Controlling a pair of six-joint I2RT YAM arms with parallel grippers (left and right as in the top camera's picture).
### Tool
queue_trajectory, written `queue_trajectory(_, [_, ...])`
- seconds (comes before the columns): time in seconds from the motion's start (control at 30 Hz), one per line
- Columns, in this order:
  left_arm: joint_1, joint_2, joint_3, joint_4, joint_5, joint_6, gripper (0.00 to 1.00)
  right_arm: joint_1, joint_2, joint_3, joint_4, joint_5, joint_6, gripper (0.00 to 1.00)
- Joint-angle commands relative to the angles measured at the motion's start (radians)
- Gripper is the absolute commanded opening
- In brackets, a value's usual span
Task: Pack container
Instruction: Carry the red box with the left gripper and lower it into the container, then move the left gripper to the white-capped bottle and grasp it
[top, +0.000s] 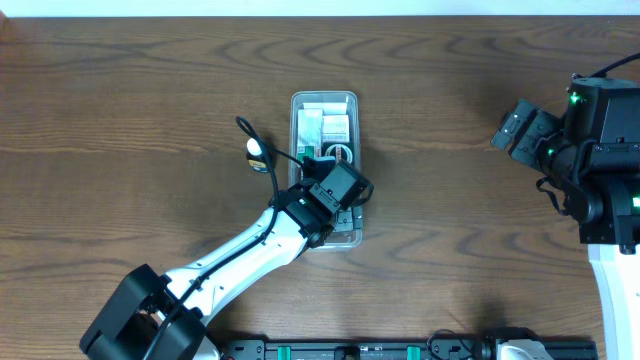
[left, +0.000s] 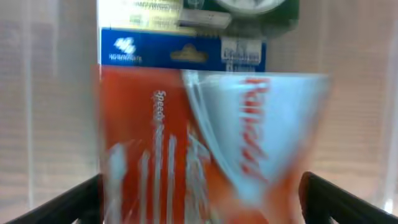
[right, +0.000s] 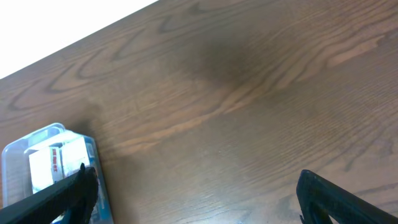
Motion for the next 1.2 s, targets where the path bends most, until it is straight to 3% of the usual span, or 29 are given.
queue_trajectory(0.0, [-0.001, 0.006, 0.012, 0.007, -0.001, -0.004, 0.98, -0.011, 0.000, 0.003, -0.001, 0.004, -0.003, 0.99])
queue_trajectory(0.3, [-0.001, 0.003, 0.012, 0.076, 0.001, 0.001, 0.98, -0.011, 0.000, 0.003, -0.001, 0.004, -0.003, 0.99])
queue_trajectory(0.5, [0.003, -0.056, 0.016, 0.168, 0.001, 0.097, 0.98, -0.011, 0.000, 0.003, -0.001, 0.004, -0.003, 0.99])
queue_trajectory(0.7, [0.056, -0.240, 0.021, 0.167, -0.004, 0.227, 0.98, -0.011, 0.000, 0.003, -0.001, 0.004, -0.003, 0.99])
queue_trajectory(0.77, [0.097, -0.302, 0.021, 0.163, -0.025, 0.323, 0.98, -0.011, 0.000, 0.003, -0.001, 0.004, -0.003, 0.99])
queue_trajectory(0.93, [0.250, -0.348, 0.021, 0.110, -0.086, 0.425, 0.98, -0.011, 0.000, 0.003, -0.001, 0.004, -0.003, 0.99])
queue_trajectory(1.17, [0.520, -0.207, 0.021, 0.120, 0.134, 0.540, 0.99, -0.011, 0.000, 0.003, -0.001, 0.004, -0.003, 0.99])
